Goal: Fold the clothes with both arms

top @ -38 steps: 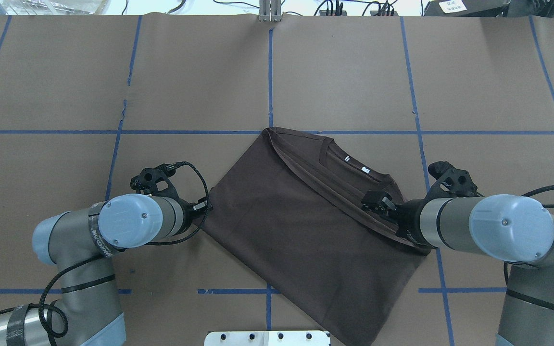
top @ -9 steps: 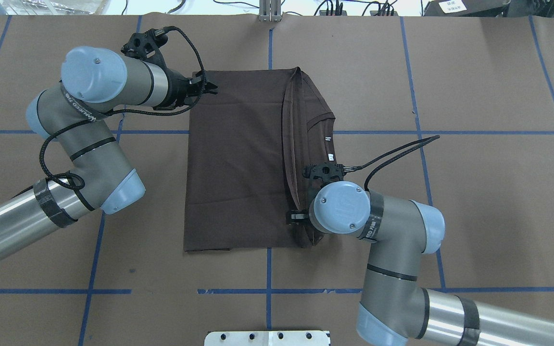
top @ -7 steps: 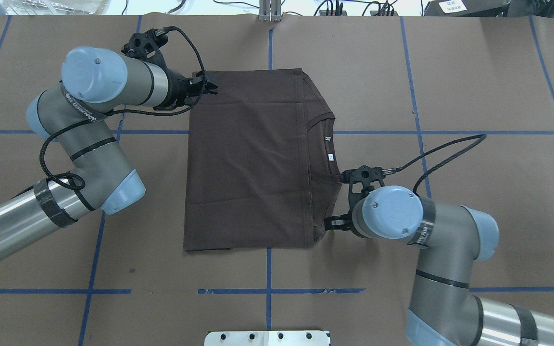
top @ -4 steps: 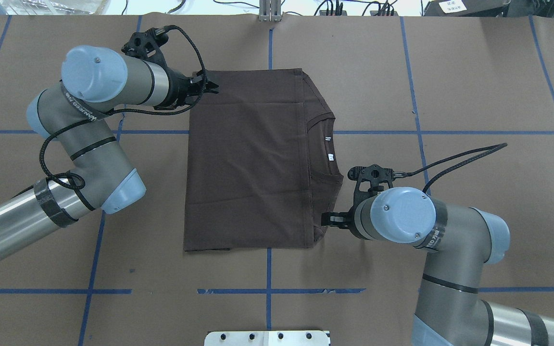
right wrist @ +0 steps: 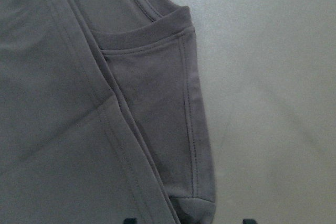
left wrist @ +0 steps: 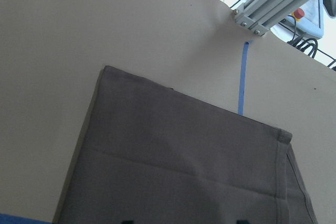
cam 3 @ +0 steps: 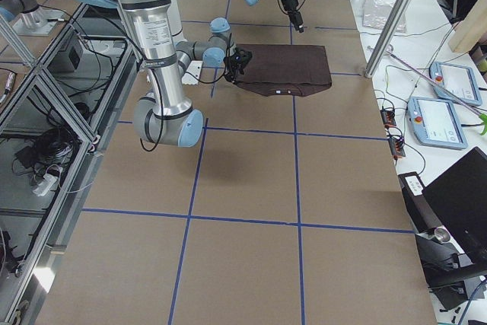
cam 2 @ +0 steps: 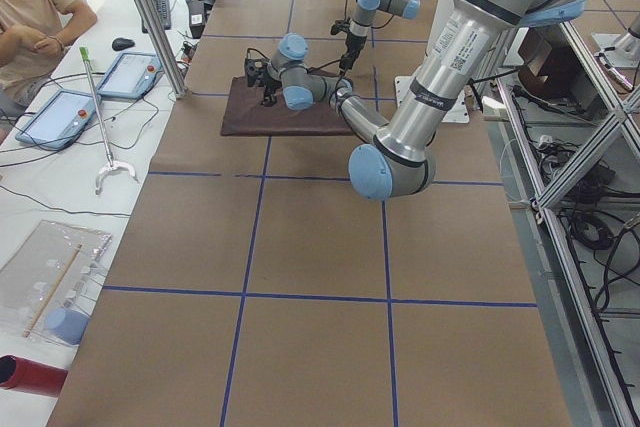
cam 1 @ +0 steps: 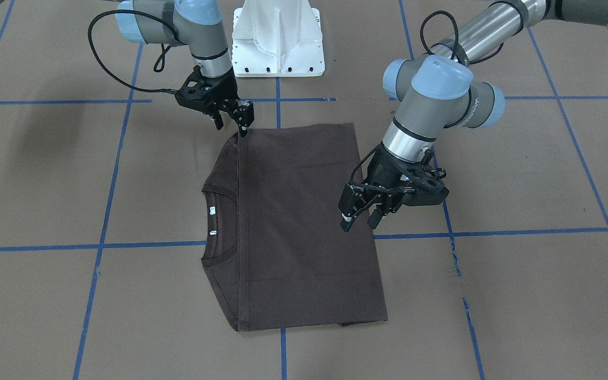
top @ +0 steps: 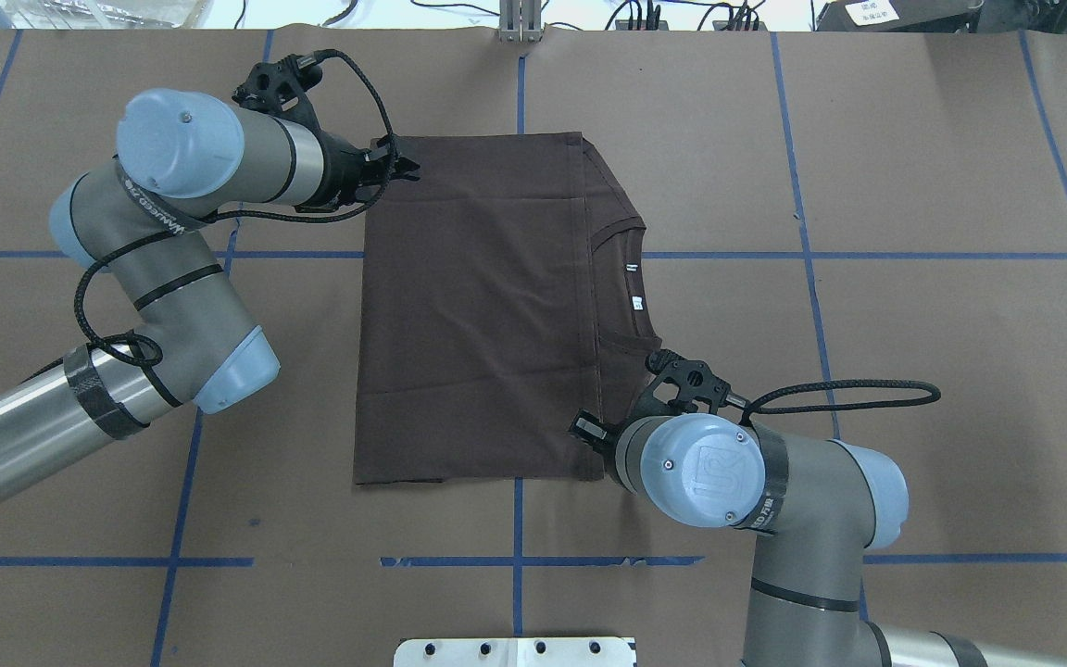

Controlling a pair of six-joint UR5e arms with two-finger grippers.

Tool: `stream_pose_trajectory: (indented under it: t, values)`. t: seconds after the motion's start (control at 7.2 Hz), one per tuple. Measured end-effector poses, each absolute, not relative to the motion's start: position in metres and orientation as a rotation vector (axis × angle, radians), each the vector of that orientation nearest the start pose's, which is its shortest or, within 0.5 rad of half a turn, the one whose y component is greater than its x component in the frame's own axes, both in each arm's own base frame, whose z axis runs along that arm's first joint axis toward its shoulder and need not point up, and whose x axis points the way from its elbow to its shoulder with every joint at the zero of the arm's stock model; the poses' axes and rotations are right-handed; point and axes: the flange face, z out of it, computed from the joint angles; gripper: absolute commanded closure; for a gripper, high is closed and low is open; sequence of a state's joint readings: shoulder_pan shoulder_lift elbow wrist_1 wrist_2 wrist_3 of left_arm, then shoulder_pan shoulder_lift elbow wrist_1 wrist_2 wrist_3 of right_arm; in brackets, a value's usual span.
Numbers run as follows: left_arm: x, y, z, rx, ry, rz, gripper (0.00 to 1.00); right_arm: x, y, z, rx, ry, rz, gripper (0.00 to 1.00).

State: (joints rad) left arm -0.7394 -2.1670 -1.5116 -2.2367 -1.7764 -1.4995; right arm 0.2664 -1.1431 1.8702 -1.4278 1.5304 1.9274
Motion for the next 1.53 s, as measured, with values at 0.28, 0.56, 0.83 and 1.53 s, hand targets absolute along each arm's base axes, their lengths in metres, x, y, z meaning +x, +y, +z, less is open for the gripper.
stream_pose_trajectory:
  t: [0.28, 0.56, 0.83, 1.53]
  values:
    - [0.443, -0.557, 0.255, 0.31, 1.185, -0.46, 0.28, -0.564, -0.293, 0.275, -0.024, -0.88, 0.658, 0.27]
    - [0.443, -0.556, 0.255, 0.308, 1.187, -0.464, 0.28, -0.571, -0.295, 0.273, -0.027, -0.876, 0.668, 0.28]
    - [0.443, -0.556, 0.255, 0.305, 1.186, -0.465, 0.28, -0.575, -0.296, 0.28, -0.028, -0.857, 0.667, 0.32]
    - [0.443, -0.556, 0.254, 0.304, 1.187, -0.466, 0.29, -0.575, -0.298, 0.286, -0.032, -0.842, 0.669, 1.0]
